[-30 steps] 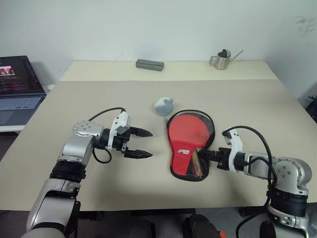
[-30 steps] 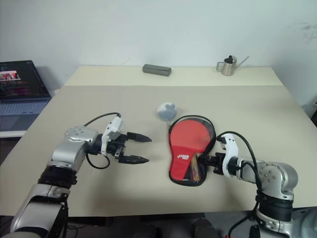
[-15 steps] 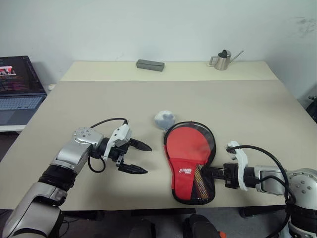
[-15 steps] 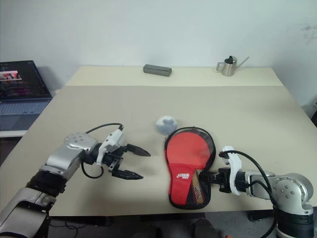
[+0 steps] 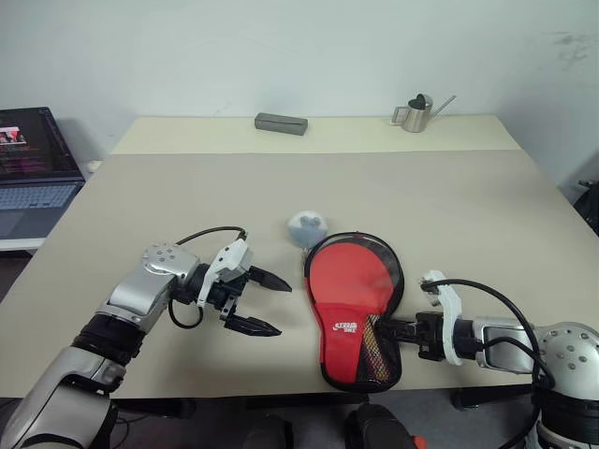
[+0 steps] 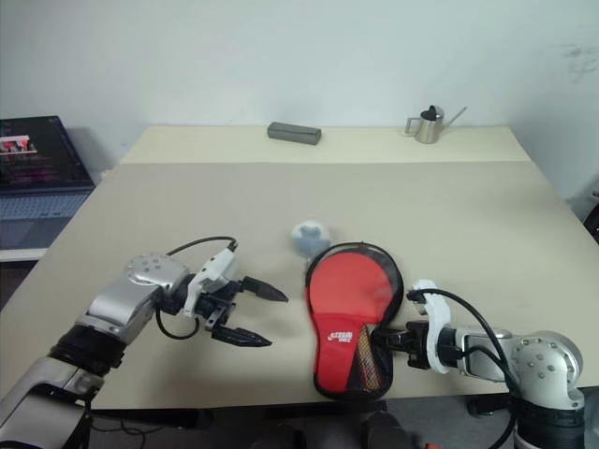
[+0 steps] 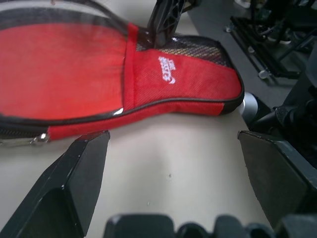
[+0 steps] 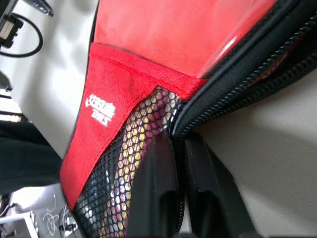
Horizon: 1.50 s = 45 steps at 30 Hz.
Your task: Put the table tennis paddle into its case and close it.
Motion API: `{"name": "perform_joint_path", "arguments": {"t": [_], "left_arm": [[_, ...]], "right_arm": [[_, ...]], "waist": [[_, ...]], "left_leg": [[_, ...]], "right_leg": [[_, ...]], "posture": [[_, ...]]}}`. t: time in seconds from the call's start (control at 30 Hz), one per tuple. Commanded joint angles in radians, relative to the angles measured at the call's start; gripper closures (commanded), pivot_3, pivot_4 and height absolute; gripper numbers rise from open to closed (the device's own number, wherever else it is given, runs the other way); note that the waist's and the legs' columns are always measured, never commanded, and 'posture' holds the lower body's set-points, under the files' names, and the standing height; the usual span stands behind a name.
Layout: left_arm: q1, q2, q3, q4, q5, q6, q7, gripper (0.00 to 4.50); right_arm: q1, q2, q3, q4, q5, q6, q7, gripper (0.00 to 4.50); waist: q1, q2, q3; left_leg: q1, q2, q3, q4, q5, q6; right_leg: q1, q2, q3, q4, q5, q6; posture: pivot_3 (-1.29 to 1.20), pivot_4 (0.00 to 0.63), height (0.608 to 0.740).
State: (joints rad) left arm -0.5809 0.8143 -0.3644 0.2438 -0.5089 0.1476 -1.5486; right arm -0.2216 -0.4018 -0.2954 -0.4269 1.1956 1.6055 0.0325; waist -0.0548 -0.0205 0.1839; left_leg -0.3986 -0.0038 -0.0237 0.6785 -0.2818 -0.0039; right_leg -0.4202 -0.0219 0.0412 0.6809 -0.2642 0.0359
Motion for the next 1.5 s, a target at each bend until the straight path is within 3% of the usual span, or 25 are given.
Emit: {"name": "perform_joint_path", "arguments": {"t": [0.03,0.33,0.5,0.6,0.73,0.87,1.07,1.5], "left_arm": [[-0.016,-0.002,0.038,-0.040,-0.008,0.026,-0.066,0.00],[-0.022,-0.024,0.061,-0.051,0.009,0.053,-0.065,0.00],[-0.024,-0.036,0.093,-0.036,0.012,0.058,-0.048,0.00],[-0.027,-0.052,0.134,-0.012,0.009,0.057,-0.007,0.00],[-0.044,-0.079,0.198,0.043,0.011,0.058,0.040,0.00],[-0.075,-0.106,0.263,0.145,0.029,0.046,0.084,0.00],[-0.121,-0.080,0.302,0.277,0.098,-0.012,0.073,0.00],[-0.175,-0.099,0.319,0.168,0.146,0.030,0.167,0.00]], "right_arm": [[-0.026,0.005,-0.026,-0.008,-0.016,0.008,-0.029,2.87],[-0.055,-0.104,-0.122,0.000,0.030,0.006,0.015,0.03],[-0.058,-0.255,-0.106,-0.023,0.002,-0.049,0.134,0.03],[-0.090,-0.395,-0.039,-0.048,-0.120,-0.226,0.282,0.03],[-0.203,-0.449,0.005,-0.023,-0.236,-0.464,0.441,0.03],[-0.279,-0.427,0.109,-0.045,-0.341,-0.648,0.558,0.03],[-0.274,-0.414,0.277,-0.042,-0.455,-0.794,0.715,0.03],[-0.330,-0.301,0.487,0.129,-0.629,-0.889,0.853,0.03]], "waist": [[0.000,0.000,0.000],[0.013,0.000,0.000],[0.020,0.000,0.000],[0.020,0.000,0.000],[0.017,0.000,0.000],[0.018,0.000,0.000],[0.023,0.000,0.000],[0.023,0.000,0.000]], "left_leg": [[0.000,0.000,0.000,0.000,0.000,0.000],[0.000,-0.001,0.000,0.001,0.000,0.000],[-0.001,-0.001,0.000,0.000,0.000,0.000],[0.000,-0.001,0.001,0.001,0.000,0.000],[0.000,-0.001,0.001,0.001,0.000,0.000],[0.000,0.000,0.000,0.001,0.000,0.000],[-0.002,-0.001,0.001,0.001,0.000,0.000],[-0.001,-0.001,0.000,0.001,0.000,0.000]], "right_leg": [[0.000,0.000,0.000,0.000,0.000,0.000],[0.001,-0.001,-0.001,-0.001,0.000,0.000],[0.001,0.000,-0.001,-0.001,0.000,0.000],[0.000,0.000,-0.001,-0.001,0.000,0.000],[0.000,0.000,-0.001,-0.001,0.000,0.000],[0.000,0.001,-0.002,-0.001,0.000,0.000],[0.000,-0.001,-0.002,-0.002,0.000,0.000],[-0.001,-0.001,-0.002,-0.001,0.000,0.000]], "posture": [[0.00,0.150,0.740],[0.00,0.150,0.740],[0.00,0.150,0.740],[0.00,0.150,0.740],[0.00,0.150,0.740],[0.00,0.150,0.740],[0.00,0.150,0.740],[0.00,0.150,0.740]]}}
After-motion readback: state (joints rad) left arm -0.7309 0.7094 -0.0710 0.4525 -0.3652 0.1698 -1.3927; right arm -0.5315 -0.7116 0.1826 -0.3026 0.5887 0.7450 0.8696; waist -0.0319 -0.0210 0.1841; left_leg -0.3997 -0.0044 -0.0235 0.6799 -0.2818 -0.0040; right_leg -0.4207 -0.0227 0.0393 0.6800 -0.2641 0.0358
